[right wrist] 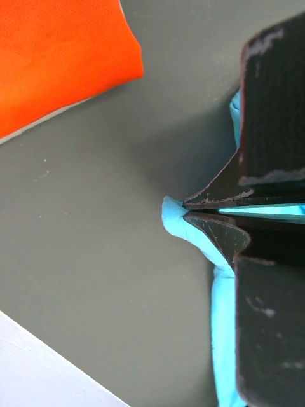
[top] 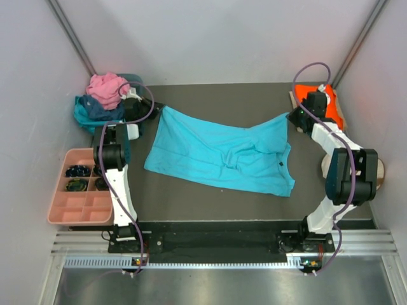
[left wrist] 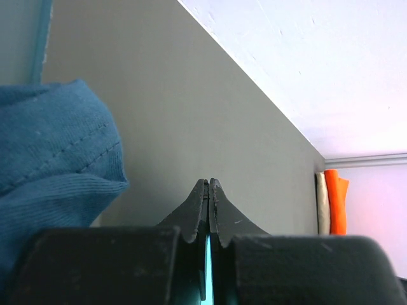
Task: Fold and stack the t-shirts
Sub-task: Fold the tshirt
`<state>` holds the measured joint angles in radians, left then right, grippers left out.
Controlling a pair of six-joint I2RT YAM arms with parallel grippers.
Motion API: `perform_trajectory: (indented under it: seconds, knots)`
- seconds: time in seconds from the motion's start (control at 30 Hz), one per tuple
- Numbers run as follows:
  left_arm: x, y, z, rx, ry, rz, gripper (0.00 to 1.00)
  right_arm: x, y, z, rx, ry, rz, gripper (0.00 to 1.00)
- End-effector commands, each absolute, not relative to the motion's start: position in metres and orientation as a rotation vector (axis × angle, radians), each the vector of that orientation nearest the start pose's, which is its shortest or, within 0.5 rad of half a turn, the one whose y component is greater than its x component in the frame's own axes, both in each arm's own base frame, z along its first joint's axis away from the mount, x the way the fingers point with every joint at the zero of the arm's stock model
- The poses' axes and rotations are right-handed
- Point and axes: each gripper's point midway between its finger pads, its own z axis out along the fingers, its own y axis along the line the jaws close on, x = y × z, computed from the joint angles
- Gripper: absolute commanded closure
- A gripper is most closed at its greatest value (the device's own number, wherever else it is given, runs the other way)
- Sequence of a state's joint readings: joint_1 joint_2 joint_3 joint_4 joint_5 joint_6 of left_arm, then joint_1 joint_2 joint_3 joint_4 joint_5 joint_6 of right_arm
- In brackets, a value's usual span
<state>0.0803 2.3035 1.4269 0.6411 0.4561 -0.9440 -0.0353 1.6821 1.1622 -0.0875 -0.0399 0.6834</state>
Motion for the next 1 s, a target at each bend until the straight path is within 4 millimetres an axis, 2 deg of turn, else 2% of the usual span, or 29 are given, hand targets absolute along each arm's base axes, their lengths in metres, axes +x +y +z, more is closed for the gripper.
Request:
perform_trajectory:
  seconds: [0.0,0.37,0.67,0.83,0.9,0.93,0.97]
  knots:
    - [0.622,-0.055,0.099,-0.571,1.748,-1.025,1.0,0.504,0.003,0.17,0.732,1.959,0.361,1.0]
    - [0.62,-0.048,0.087,-0.589,1.771,-1.018,1.0,0.522,-0.01,0.175,0.705,1.942,0.272,1.0]
    - [0.62,-0.042,0.082,-0.604,1.769,-1.028,1.0,0.542,-0.011,0.167,0.653,1.973,0.246,1.0]
    - [0.615,-0.041,0.084,-0.6,1.764,-1.043,1.0,0.534,-0.003,0.166,0.633,1.998,0.287,1.0]
    - [0.613,-0.042,0.084,-0.594,1.768,-1.048,1.0,0.527,0.0,0.164,0.63,2.016,0.298,1.0]
    - [0.612,-0.042,0.085,-0.594,1.769,-1.052,1.0,0.523,0.0,0.17,0.628,2.009,0.3,1.0]
    - [0.611,-0.043,0.084,-0.59,1.772,-1.055,1.0,0.515,0.001,0.165,0.636,2.033,0.302,1.0]
